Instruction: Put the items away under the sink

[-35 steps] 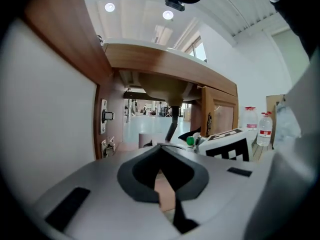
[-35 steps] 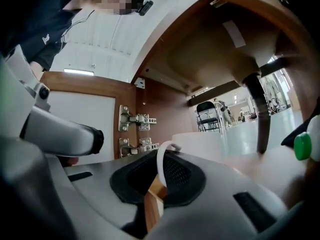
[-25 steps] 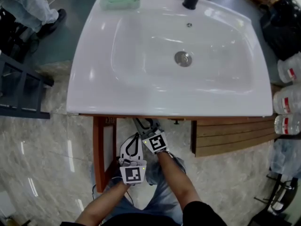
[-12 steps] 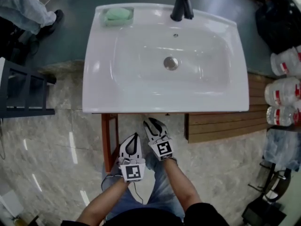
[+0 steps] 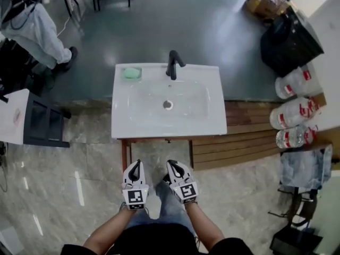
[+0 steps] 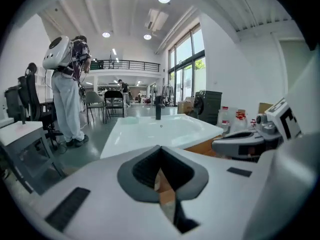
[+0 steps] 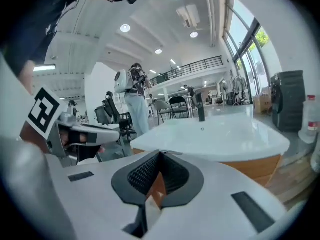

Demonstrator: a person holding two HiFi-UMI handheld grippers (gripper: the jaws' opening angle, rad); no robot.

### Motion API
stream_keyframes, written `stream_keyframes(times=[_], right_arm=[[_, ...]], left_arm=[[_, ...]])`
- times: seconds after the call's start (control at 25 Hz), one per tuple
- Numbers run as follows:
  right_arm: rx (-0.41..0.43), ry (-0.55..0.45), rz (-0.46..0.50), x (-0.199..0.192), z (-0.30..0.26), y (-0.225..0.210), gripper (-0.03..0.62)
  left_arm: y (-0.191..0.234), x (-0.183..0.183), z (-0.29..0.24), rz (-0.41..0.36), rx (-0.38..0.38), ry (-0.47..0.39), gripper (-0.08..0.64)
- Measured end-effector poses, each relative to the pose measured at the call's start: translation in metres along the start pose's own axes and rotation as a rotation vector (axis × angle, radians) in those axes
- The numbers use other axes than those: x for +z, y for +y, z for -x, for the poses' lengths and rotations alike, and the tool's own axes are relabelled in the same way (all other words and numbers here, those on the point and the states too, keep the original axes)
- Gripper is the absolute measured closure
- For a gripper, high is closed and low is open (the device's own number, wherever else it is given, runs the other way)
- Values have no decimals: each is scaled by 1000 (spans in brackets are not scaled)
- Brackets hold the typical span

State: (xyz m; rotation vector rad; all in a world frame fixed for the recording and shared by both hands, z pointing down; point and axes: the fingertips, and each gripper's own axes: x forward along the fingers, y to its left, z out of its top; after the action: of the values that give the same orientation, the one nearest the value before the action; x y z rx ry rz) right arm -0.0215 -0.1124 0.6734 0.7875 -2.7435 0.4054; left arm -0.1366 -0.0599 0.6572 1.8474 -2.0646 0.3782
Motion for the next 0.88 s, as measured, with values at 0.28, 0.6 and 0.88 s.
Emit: stream_keyframes(times=[0.28, 0.6, 0.88], right_arm=[[-86, -120, 35, 151, 72, 6, 580], [-164, -316, 125, 272, 136, 22, 580], [-247, -415, 170, 295, 175, 20, 580]], left_arm=[[18, 125, 67, 6, -28, -117, 555], [28, 258, 139, -12, -112, -373, 555], [45, 288, 185, -36, -68, -484, 555]])
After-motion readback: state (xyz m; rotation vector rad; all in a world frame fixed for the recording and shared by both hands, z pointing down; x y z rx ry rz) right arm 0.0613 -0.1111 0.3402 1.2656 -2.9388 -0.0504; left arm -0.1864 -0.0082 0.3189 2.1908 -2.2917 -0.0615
